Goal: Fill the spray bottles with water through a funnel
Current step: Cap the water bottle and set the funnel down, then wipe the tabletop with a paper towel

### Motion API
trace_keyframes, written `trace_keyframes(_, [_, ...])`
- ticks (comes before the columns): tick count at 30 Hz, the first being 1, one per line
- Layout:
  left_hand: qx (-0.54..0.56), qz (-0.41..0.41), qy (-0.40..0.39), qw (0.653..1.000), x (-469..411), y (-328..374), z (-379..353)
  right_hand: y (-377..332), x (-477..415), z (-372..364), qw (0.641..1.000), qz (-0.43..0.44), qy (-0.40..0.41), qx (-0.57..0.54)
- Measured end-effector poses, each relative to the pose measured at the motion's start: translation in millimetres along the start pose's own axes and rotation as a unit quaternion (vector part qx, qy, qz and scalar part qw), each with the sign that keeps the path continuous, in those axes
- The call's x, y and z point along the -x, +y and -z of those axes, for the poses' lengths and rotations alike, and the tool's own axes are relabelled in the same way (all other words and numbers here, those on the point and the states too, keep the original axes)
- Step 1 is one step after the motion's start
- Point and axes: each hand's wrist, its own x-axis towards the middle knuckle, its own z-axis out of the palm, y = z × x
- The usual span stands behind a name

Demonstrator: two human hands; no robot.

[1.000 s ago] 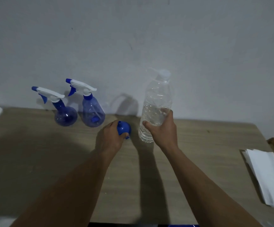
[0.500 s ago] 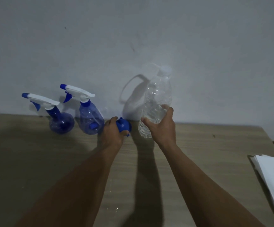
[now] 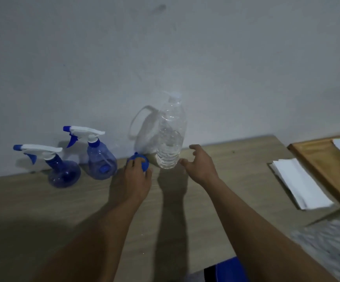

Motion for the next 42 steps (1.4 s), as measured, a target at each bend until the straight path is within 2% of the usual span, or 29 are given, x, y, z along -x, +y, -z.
trace_keyframes(5, [0.061, -0.119, -0.111, 0.985, -2.1, 30.3, 5.4, 20.0, 38.3, 48.7, 0.994, -0.069, 0.003, 0.083])
trace_keyframes(12, [0.005, -0.274, -0.185, 0.944, 2.5, 131.1, -7.5, 79.0, 86.7, 127.3, 0.976, -0.153, 0.039, 0.151])
trace_keyframes(21, [-0.033, -0.369, -0.275, 0.887, 13.8, 268.5, -86.7, 183.7, 87.5, 210.4, 0.956, -0.227, 0.076, 0.168])
trace_keyframes(26, [-0.062, -0.407, -0.289, 0.864, 12.5, 321.0, -152.2, 242.9, 71.5, 232.0, 0.951, -0.244, 0.088, 0.167])
trace_keyframes(30, [-0.091, -0.442, -0.286, 0.845, 9.2, 349.0, -196.6, 275.1, 56.4, 230.5, 0.952, -0.222, 0.099, 0.188])
trace_keyframes(39, [-0.155, -0.513, -0.264, 0.802, 13.1, 373.3, -249.4, 300.5, 41.4, 212.3, 0.955, -0.170, 0.091, 0.224])
trace_keyframes(42, [-0.163, -0.518, -0.256, 0.800, 14.7, 373.3, -255.3, 300.1, 38.3, 213.5, 0.956, -0.175, 0.090, 0.220])
